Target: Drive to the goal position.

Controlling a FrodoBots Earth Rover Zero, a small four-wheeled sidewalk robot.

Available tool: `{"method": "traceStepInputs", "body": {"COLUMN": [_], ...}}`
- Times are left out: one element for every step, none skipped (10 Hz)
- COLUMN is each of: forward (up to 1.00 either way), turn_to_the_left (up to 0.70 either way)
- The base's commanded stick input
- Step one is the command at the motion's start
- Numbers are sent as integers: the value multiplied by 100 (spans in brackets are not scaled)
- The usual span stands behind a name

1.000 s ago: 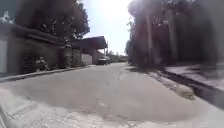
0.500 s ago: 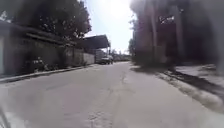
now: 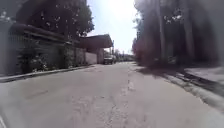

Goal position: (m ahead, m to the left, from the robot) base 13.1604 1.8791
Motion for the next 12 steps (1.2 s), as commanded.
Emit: {"method": "traceStepInputs", "body": {"forward": [100, 100, 100, 100, 100, 100, 100, 100, 100, 100, 100, 100], "turn_to_the_left": [-23, 4, -15, -36, -36, -32, 4, 4, 4, 4, 4, 4]}}
